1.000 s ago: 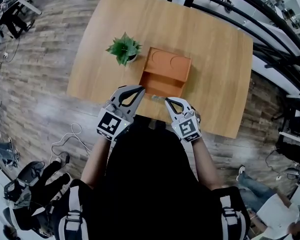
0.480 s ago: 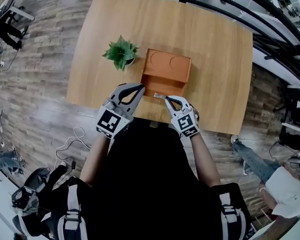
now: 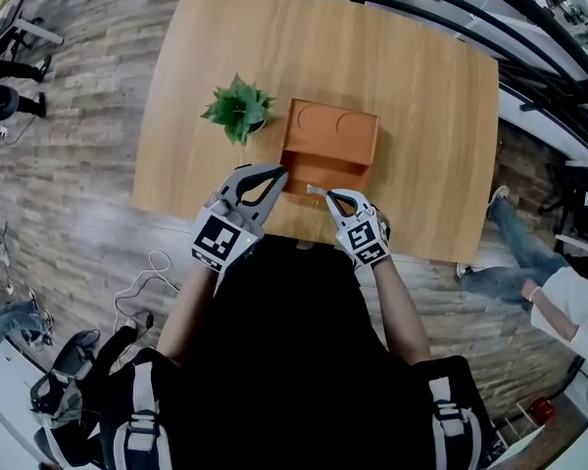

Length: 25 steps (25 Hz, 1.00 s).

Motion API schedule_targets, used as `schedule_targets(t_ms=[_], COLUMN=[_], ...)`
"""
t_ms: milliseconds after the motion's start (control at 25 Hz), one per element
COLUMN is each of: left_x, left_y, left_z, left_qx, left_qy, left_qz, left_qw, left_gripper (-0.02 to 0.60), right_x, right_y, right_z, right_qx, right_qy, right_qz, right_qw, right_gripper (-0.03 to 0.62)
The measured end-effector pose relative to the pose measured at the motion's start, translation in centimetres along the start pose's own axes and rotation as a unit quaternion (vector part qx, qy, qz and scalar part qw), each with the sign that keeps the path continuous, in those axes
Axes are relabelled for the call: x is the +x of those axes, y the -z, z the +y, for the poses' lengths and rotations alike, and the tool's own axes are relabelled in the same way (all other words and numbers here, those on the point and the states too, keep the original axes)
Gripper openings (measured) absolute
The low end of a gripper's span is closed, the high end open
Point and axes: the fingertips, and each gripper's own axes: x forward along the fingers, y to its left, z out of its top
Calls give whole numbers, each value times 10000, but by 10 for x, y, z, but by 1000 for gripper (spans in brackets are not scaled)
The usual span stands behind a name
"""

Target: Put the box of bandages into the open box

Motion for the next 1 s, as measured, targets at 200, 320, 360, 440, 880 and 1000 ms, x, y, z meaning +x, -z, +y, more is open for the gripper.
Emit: schedule_targets(t_ms=[200,320,360,440,880,1000], left_x=[2,3,4,4,1,2], left_y=[5,5,5,4,9,10], left_z=[4,7,7,9,20,22], left_qx=[-29,-30,-35,-42,-29,-4], left_qy=[72,98,105,115,193,236], left_qz=[100,42,45,35,142,170], left_qw=[9999,9999,9999,9999,9997,9996], left_gripper=[19,20,19,20,18,19], right_x=[11,15,16,19,39,42], right_y=[11,14,15,17,25,25], right_z=[-1,-2,-2,-3,-10,-13], right_qx=[148,188,202,221,269,260], right_qy=[-20,-22,-25,-33,-14,40], right_qz=[135,180,199,241,474,549], right_qw=[9998,9997,9996,9995,9985,9981], right_gripper=[25,25,25,25,25,25])
